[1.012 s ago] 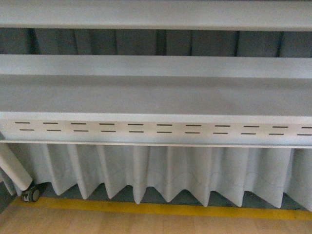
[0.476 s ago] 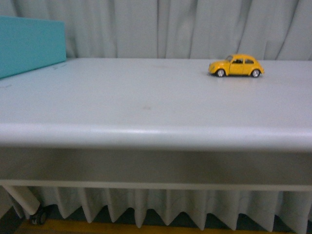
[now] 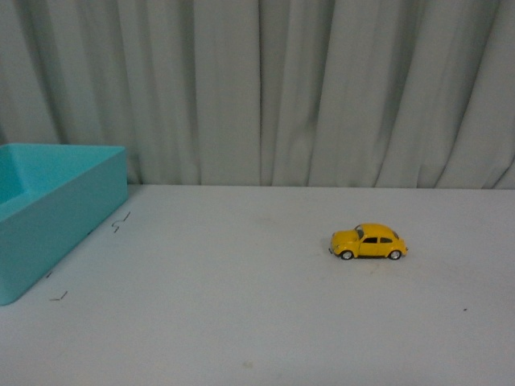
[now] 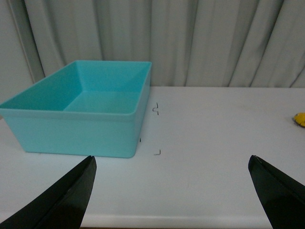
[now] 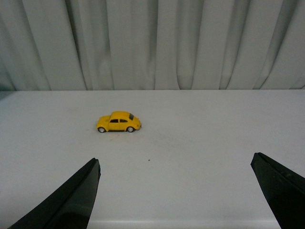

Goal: Wind up and store yellow beetle toy

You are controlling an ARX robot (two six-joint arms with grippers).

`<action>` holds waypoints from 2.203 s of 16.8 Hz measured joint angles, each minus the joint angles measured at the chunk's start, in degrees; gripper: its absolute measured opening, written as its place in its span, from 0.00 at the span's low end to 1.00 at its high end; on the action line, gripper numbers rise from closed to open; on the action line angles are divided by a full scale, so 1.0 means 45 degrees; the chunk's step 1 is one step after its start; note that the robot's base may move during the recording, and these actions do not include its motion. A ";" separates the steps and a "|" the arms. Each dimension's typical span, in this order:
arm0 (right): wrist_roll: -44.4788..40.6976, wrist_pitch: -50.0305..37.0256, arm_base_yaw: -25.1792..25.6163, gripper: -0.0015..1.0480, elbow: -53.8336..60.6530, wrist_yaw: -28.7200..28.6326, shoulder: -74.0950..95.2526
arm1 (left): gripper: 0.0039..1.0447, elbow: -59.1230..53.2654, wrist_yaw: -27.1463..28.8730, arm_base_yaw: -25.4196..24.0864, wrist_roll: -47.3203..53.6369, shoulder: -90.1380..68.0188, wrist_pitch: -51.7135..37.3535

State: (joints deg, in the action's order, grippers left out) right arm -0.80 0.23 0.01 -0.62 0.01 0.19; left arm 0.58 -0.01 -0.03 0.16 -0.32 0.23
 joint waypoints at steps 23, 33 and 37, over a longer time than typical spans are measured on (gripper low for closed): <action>0.0010 -0.0005 0.0000 0.94 0.0000 0.0000 0.0005 | 0.94 0.0000 0.0010 0.0000 -0.0010 0.0000 -0.0015; 0.0010 0.0029 0.0000 0.94 0.0000 0.0000 0.0015 | 0.94 0.0000 0.0010 0.0000 -0.0010 0.0000 0.0019; 0.0010 -0.0005 0.0000 0.94 0.0000 0.0000 0.0010 | 0.94 0.0000 0.0010 0.0000 -0.0010 0.0000 -0.0010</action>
State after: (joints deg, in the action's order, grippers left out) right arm -0.75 0.21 0.01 -0.62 0.01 0.23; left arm 0.58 0.03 -0.03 0.12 -0.32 0.19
